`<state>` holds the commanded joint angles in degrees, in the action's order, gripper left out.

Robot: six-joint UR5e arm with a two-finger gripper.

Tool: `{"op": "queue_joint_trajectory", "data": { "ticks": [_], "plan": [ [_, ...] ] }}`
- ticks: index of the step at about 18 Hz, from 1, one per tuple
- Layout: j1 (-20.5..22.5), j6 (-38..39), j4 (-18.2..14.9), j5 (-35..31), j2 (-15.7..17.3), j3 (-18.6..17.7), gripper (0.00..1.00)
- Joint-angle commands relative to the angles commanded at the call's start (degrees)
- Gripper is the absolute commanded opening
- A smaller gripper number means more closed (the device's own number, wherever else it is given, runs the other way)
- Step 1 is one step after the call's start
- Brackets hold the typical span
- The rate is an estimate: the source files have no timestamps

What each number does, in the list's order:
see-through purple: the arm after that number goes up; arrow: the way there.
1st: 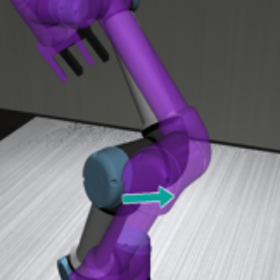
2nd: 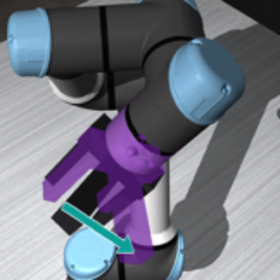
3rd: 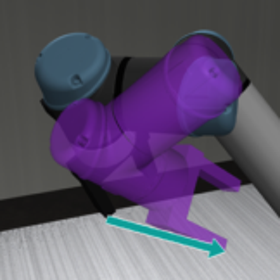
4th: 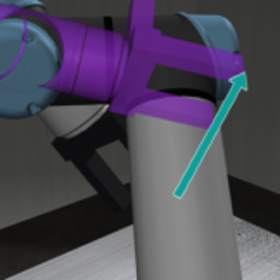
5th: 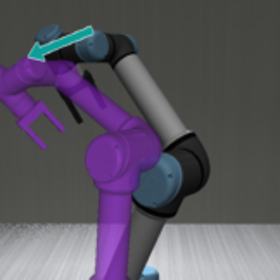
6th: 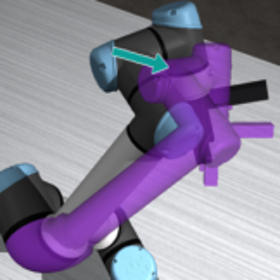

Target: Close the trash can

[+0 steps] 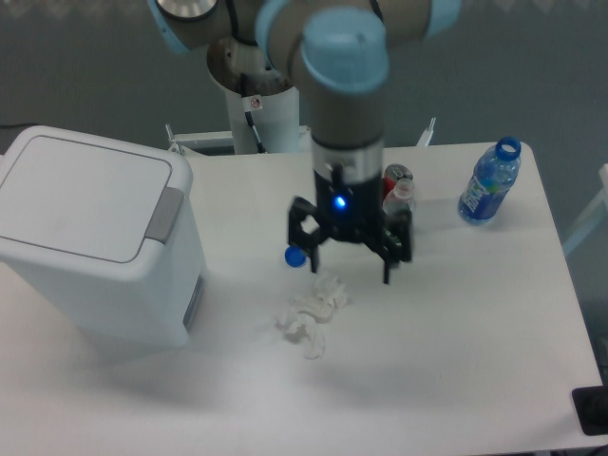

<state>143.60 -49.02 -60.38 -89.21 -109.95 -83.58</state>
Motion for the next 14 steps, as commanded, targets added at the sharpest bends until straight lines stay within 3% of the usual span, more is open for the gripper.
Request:
{"op": "queue_joint_trajectory", "data": {
  "ticks": [4,9,14],
  "plan": [
    [2.1,-9.1,-3.2,-1.7,-1.9,0.0,1.0],
    [4.3,-14.2,-2.7,-2.3,-4.6,0.5,1.0],
    [4.3,-14.3,-2.8,-2.2,-5.0,0.4,1.0]
  ]
}}
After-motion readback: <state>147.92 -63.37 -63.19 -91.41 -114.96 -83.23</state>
